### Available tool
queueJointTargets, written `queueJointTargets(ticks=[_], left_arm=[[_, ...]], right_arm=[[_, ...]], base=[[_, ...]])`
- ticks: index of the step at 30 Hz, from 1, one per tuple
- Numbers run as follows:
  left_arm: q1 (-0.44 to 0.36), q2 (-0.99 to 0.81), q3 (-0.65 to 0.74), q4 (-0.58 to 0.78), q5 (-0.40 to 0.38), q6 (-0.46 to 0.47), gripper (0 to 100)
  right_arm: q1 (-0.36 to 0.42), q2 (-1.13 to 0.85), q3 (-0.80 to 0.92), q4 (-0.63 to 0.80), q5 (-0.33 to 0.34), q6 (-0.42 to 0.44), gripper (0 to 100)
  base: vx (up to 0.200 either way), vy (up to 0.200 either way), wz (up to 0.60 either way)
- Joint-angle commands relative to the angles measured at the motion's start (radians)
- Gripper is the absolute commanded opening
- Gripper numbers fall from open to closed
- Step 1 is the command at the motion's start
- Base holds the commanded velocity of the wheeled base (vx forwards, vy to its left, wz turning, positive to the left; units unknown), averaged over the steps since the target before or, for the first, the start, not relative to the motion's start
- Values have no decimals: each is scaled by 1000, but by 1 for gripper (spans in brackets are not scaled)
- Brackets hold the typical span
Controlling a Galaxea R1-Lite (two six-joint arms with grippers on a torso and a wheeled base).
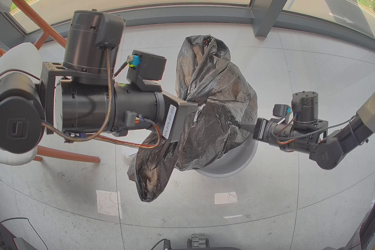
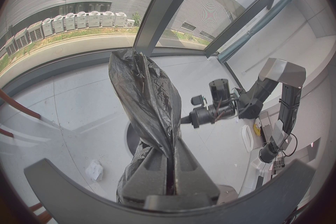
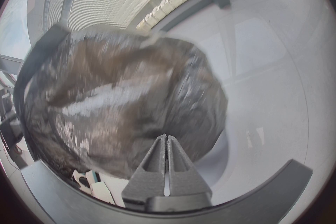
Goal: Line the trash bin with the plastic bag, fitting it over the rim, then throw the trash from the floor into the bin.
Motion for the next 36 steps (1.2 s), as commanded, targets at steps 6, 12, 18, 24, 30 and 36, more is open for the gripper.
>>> queueJointTargets(ticks=[6, 12, 18, 24, 30, 36], left_arm=[[-44, -5, 10, 4, 7, 22, 0], [-84, 2, 36, 4, 7, 25, 0], [-116, 3, 60, 3, 11, 25, 0], [-115, 5, 60, 1, 48, 25, 0], [-109, 3, 57, -2, 82, 27, 0], [-107, 3, 60, -2, 131, 27, 0]], right_arm=[[-199, 34, -281, -40, 60, 3, 0], [-179, 68, -310, -45, 68, 6, 0], [-110, 94, -266, -47, 72, 7, 0], [-55, 80, -128, -48, 75, 4, 0], [16, 62, -20, -53, 72, -4, 0], [90, 89, 45, -203, 63, -2, 0]], base=[[0, 0, 0], [0, 0, 0], [0, 0, 0], [0, 0, 0], [0, 0, 0], [0, 0, 0]])
